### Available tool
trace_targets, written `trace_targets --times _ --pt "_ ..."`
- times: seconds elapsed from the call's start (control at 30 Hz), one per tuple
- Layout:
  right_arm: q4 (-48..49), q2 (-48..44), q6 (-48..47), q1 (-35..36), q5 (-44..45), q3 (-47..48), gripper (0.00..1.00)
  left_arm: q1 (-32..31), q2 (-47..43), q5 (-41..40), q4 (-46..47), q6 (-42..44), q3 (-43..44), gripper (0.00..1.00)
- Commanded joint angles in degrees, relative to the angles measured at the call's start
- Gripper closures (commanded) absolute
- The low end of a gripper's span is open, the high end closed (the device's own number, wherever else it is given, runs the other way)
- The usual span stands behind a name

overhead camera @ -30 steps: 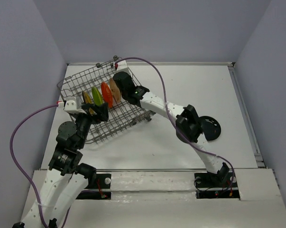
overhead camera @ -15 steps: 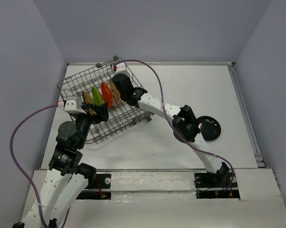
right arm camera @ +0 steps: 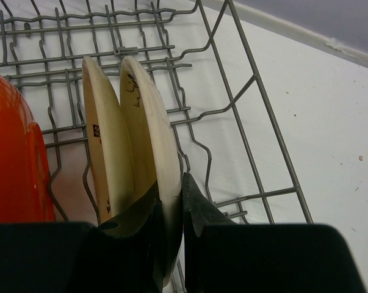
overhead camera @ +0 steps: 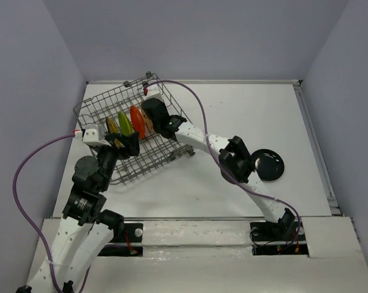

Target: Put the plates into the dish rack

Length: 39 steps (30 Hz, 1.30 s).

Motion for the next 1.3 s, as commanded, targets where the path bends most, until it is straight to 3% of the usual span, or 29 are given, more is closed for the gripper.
trace_targets --times 0.0,0.1,0.27,0.33,0.73,0.87,1.1,1.2,1.27 --pt "2.05 0.99 -0.16 0.61 2.15 0.73 0.93 -0.48 -0.07 -0.10 2.13 0.41 1.70 0.01" --pt "2.31 0.90 0.10 1.14 2.59 0.47 0.88 -0.39 -0.07 -0.10 2.13 0.33 1.70 0.01" --pt "2.92 -0.15 0.63 1.14 3.03 -0.76 0.64 -0.48 -0.16 -0.19 2.13 0.32 1.61 0.01" --pt "3.28 -1.12 0.89 1.14 3.21 -1.90 0.60 -0.39 -0.25 -0.10 2.13 0.32 1.61 0.01" --pt "4.07 -5.60 1.50 1.14 4.79 -5.68 0.50 -0.48 -0.16 -0.19 2.13 0.24 1.61 0.01" --pt "4.07 -10.78 2.73 1.14 2.07 -9.98 0.47 -0.48 -0.25 -0.02 2.13 0.24 1.53 0.01" --pt "3.98 -21.85 5.99 1.14 -4.17 -18.07 0.32 -0.39 -0.51 -0.19 2.13 0.24 1.53 0.01" --pt "3.89 -28.52 9.48 -0.08 -5.40 -24.82 0.32 -0.39 -0.77 -0.28 2.13 0.15 1.44 0.01" --pt "3.98 -36.66 13.35 -1.75 -7.68 -34.83 0.34 -0.48 -0.95 -0.02 2.13 0.32 1.44 0.01"
